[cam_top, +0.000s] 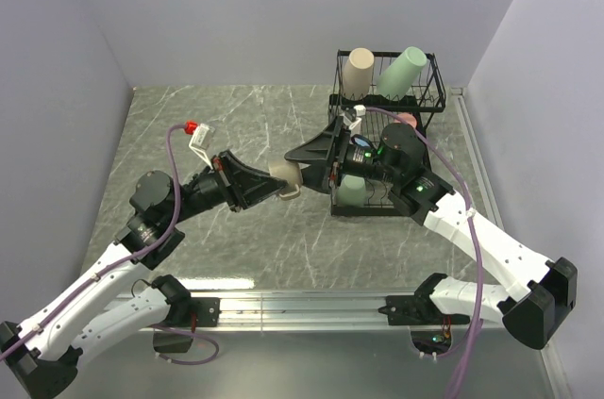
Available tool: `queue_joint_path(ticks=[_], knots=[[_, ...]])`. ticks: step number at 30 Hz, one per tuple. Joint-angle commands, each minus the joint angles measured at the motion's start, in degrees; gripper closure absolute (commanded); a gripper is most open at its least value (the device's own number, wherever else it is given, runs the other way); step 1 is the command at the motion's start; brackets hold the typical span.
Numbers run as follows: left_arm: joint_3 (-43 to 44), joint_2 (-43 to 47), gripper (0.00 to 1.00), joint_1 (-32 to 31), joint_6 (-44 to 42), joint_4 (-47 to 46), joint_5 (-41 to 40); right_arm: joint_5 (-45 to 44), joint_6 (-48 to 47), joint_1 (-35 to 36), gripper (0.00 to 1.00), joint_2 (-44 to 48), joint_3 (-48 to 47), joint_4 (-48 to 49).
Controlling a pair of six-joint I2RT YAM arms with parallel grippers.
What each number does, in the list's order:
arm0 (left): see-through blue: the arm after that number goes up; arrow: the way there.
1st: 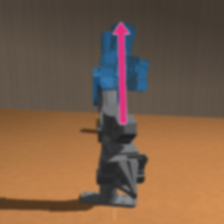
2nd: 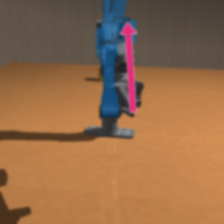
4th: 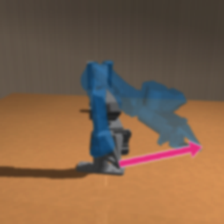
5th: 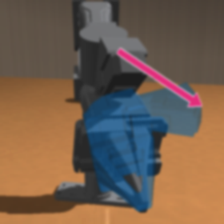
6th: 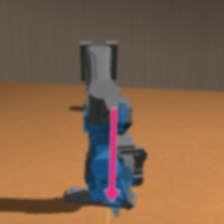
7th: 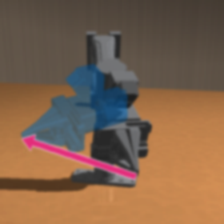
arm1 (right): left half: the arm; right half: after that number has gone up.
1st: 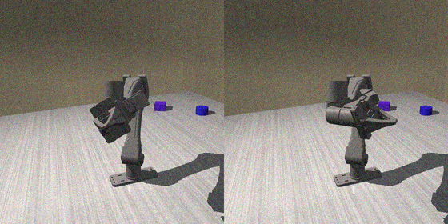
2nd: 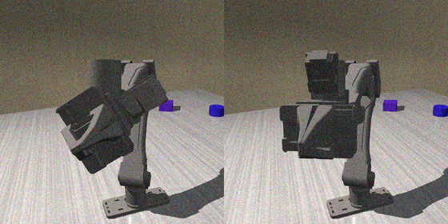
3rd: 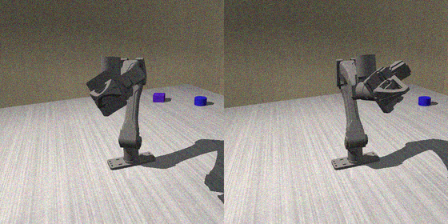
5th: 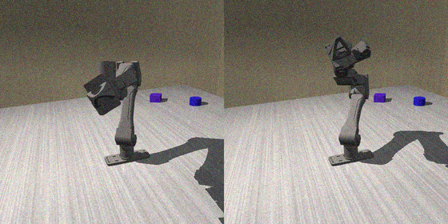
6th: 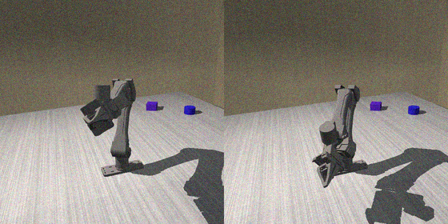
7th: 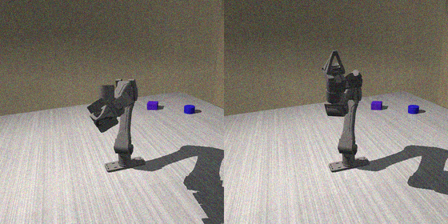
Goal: Load the cups into the dish rack
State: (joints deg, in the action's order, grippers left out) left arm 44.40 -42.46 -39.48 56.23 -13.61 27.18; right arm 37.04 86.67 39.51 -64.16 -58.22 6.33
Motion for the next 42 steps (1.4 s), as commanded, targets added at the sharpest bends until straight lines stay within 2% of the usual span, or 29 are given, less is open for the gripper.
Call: queue_joint_path(ticks=[1,14,16,20,22,25,28,29,31,32,33,35,37,38,39,41,42], knots=[[1.12,-0.17,0.99,0.28,-2.26,2.09,-3.8,4.1,0.69,1.89,0.2,0.88,-5.24,4.93],[1.92,-1.31,0.99,0.29,-2.44,4.2,-6.7,4.98,-1.95,2.42,0.21,1.85,-5.15,3.78],[1.83,-1.49,0.99,0.2,-2.26,4.29,-6.96,4.97,-2.3,2.59,0.22,2.02,-5.07,3.69],[1.92,-1.75,0.99,0.2,-2.26,4.9,-7.4,4.89,-2.91,2.86,0.32,2.2,-5.15,3.25],[2.0,-1.84,0.99,0.29,-2.26,5.43,-7.75,4.89,-3.44,2.94,0.33,2.29,-5.33,2.82],[2.0,-2.28,0.99,0.29,-2.26,6.22,-8.54,4.8,-4.23,3.03,0.4,2.46,-5.77,1.85],[1.83,-2.54,0.99,0.29,-1.91,6.4,-8.9,4.54,-4.5,3.03,0.51,2.9,-5.59,1.67],[1.65,-2.54,0.99,0.29,-1.65,6.49,-9.07,4.36,-4.41,3.12,0.62,2.99,-5.42,1.67],[1.56,-2.46,0.99,0.29,-1.12,6.66,-9.6,3.75,-4.5,3.12,0.74,3.34,-5.15,1.5],[1.65,-2.46,0.96,0.2,-1.12,7.53,-9.86,3.57,-4.5,3.12,0.82,3.51,-4.89,1.58],[1.65,-2.46,0.84,0.2,-1.12,7.89,-10.04,3.57,-4.5,3.03,0.87,3.6,-4.63,1.41],[2.09,-2.37,0.74,0.29,-1.3,9.38,-10.56,3.13,-4.41,3.03,0.96,3.87,-3.75,1.76],[2.27,-2.1,0.65,0.29,-1.56,10.26,-11.09,2.78,-4.15,3.03,1.0,4.39,-2.61,2.11],[2.53,-2.02,0.61,0.2,-1.65,11.31,-11.53,2.78,-4.14,3.03,1.0,4.48,-2.34,2.2],[2.53,-1.67,0.52,0.28,-1.73,11.84,-11.88,2.78,-3.88,2.86,1.0,4.57,-1.99,2.37],[2.62,-1.4,0.46,0.29,-1.91,12.64,-12.59,2.52,-3.88,3.03,1.0,5.01,-1.29,2.55],[2.53,-0.97,0.4,0.29,-1.91,13.51,-12.76,2.25,-3.97,3.12,1.0,5.18,-1.2,2.46]])
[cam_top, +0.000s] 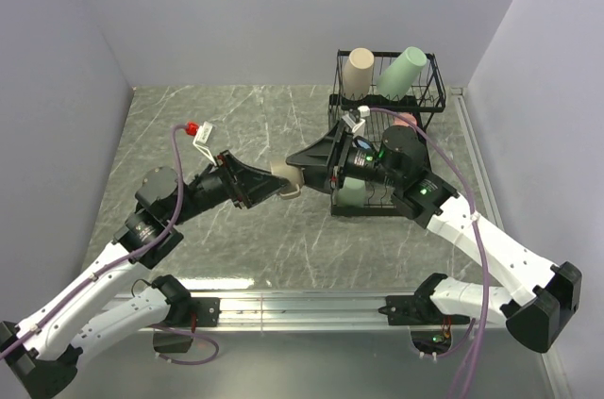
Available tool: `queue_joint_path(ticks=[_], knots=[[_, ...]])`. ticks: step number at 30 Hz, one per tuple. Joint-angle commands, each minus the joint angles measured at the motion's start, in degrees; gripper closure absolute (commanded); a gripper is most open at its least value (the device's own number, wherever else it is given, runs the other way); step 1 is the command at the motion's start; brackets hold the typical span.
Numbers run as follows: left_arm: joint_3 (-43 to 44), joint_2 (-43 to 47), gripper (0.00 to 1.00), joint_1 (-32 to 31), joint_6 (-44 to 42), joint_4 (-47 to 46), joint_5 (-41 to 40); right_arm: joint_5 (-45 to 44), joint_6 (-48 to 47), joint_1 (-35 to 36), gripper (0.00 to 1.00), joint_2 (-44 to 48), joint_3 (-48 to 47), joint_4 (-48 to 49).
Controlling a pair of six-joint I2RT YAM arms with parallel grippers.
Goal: Load the cups into the dish rack
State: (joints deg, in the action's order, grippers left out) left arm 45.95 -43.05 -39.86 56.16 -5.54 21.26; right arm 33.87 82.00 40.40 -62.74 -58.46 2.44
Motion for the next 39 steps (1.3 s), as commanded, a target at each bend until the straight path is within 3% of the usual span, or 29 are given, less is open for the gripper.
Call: queue_joint_path(ticks=[1,6,9,20,24,28,32,39], knots=[[1.07,-0.37,0.36,0.66,-2.02,5.37,-7.1,5.33,0.71,2.22,1.0,3.94,-0.78,6.27],[0.72,1.21,0.16,0.66,-1.85,8.44,-8.68,5.16,-0.43,1.96,1.0,4.64,-0.34,4.77],[1.15,2.09,0.11,0.74,-2.37,10.28,-9.82,4.81,-1.22,1.26,1.0,5.96,0.62,2.93],[-0.6,3.23,0.14,0.66,-1.23,9.41,-9.3,4.8,-1.22,-0.5,1.0,7.9,2.82,1.96],[0.27,3.14,0.14,0.74,-2.1,10.63,-9.74,4.02,-3.76,-2.43,1.0,9.03,2.03,-3.29],[1.59,4.37,0.13,0.74,-2.9,13.53,-11.93,5.41,-5.97,-8.83,1.0,12.37,3.87,-9.28],[3.26,6.22,0.12,0.74,-3.69,17.13,-15.18,9.19,-12.1,-20.33,1.0,14.75,4.49,-17.01],[4.67,8.94,0.13,0.75,-5.01,22.15,-17.83,10.96,-27.22,-31.41,1.0,13.27,0.37,-39.3]])
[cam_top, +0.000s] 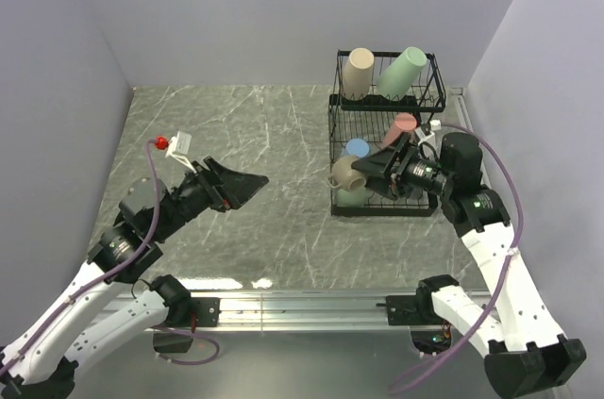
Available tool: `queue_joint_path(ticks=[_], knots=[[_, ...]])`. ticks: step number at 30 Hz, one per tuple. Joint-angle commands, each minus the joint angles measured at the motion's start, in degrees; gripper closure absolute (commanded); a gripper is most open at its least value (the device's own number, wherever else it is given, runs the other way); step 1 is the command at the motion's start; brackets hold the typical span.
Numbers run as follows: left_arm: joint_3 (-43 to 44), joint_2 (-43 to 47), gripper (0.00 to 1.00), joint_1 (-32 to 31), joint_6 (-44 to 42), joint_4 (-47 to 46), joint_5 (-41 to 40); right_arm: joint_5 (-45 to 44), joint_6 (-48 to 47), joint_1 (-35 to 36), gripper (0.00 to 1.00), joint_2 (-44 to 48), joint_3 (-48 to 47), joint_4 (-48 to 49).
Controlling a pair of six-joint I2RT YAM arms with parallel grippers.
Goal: Load the cups into the dish rack
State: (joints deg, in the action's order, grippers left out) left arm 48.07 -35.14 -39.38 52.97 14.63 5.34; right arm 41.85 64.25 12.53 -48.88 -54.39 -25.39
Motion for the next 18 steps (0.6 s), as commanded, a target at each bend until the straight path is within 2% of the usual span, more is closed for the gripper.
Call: queue_joint_path(ticks=[1,6,7,9,12,18], knots=[[2.46,1.29,0.13,0.35,-1.73,2.5,-2.35,2.98,-11.49,-5.05,1.0,-1.03,-5.18,-13.88],[-0.08,4.71,0.14,0.26,-0.5,3.73,-2.71,1.58,-24.24,-12.27,1.0,-5.86,-8.8,-28.1],[-0.43,5.25,0.14,0.35,-0.33,4.08,-3.23,0.44,-26.09,-15.49,1.0,-6.83,-10.11,-30.23],[-1.14,6.83,0.14,0.26,-0.15,5.14,-3.76,-2.2,-30.58,-17.28,1.0,-9.37,-11.08,-34.45],[-2.1,9.11,0.14,0.26,0.03,6.28,-4.64,-6.76,-32.43,-17.98,1.0,-11.23,-11.18,-36.83],[-4.56,13.42,0.15,0.35,0.73,7.69,-5.17,-9.07,-33.05,-20.97,1.0,-14.91,-9.86,-37.19]])
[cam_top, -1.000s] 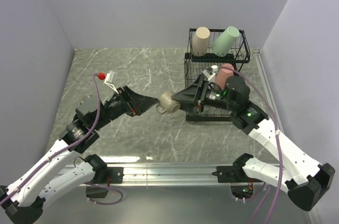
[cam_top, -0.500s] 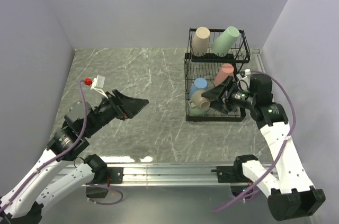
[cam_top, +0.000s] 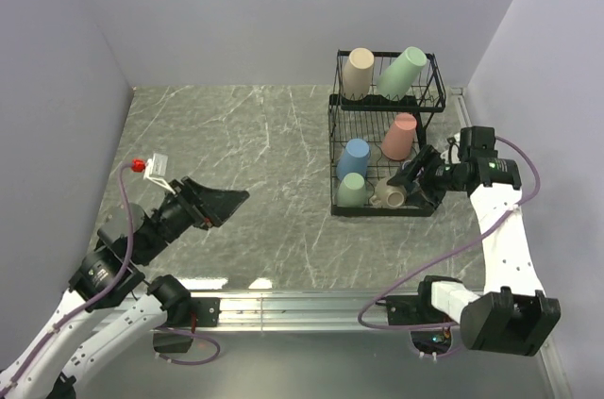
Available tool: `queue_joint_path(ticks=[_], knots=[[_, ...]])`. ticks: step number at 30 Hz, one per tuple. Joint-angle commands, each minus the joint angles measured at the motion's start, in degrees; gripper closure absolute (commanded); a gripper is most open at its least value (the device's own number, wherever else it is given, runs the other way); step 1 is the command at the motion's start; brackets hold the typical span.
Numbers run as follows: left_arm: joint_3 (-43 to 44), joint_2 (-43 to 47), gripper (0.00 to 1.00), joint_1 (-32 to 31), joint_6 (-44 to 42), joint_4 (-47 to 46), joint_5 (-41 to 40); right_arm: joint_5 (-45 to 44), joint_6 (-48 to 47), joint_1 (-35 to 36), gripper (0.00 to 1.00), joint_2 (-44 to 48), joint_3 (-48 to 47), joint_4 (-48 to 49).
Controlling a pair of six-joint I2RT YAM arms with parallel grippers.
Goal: Load the cups into the dish rack
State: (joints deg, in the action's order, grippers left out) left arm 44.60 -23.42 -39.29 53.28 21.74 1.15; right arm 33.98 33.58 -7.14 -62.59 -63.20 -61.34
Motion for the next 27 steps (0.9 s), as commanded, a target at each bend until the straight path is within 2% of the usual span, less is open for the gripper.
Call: queue_joint_path(ticks=[1,7,14,27], knots=[[-1.53,2.41,0.15,0.26,0.6,0.76,-0.97,-1.19,-2.12,-1.56,1.0,-2.0,-1.14,-0.98],[-4.78,7.68,0.15,0.18,2.44,1.99,-1.06,-2.16,0.07,-4.03,1.0,-9.38,-3.42,1.31],[-4.7,8.92,0.16,0.18,2.36,4.18,-0.97,-3.57,4.56,-4.11,1.0,-16.6,-2.63,8.24],[-3.55,10.06,0.16,0.18,1.3,6.83,-4.22,-5.85,9.22,-4.03,1.0,-20.12,2.28,14.32]])
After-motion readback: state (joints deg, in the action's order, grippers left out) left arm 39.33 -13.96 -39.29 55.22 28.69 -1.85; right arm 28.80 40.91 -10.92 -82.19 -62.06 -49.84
